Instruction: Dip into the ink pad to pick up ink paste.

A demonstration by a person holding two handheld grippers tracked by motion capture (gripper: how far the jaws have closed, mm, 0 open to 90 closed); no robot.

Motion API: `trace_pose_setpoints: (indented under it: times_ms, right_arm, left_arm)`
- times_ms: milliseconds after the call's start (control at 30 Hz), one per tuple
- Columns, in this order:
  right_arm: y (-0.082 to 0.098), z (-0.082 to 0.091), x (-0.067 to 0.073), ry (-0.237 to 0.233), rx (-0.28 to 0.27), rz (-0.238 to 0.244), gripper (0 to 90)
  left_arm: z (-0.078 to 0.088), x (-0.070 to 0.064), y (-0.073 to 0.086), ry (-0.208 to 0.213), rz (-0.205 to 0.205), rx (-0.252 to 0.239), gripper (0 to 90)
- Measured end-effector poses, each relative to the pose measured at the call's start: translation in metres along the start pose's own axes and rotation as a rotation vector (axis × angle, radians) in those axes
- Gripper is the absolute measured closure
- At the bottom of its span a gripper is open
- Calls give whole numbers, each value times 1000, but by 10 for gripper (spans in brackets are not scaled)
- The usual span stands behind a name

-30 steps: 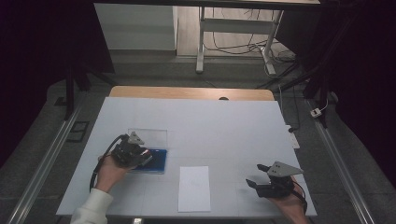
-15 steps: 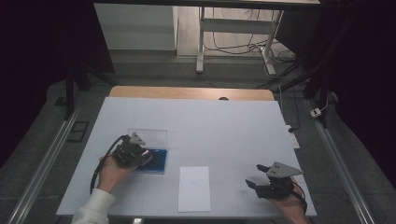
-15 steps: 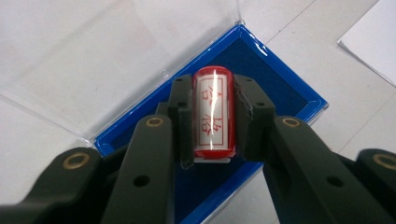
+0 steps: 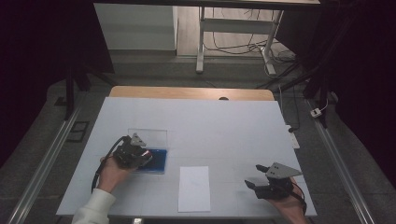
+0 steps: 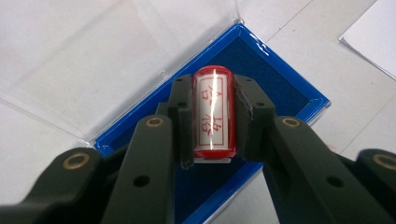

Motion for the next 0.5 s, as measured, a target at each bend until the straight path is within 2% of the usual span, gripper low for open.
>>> trace_pose_setpoints:
  times_ms: [200,500]
  right_arm:
    - [2,1,-3,4,-9,-16,263]
    - [2,1,-3,6,-5,-14,263]
  left_arm:
    - [0,0,0,3,2,4,711]
    - [0,1,0,9,6,-6,709]
Point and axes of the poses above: each handheld gripper's, and its own axes: z roughly backward along the jaws, y roughly out of its underside, x roughly to its left, the point moved 6 cm from there along -z, roughly forward along the jaws, and after that the axes turned 11 degrees about -y, right-handed, at the moved point
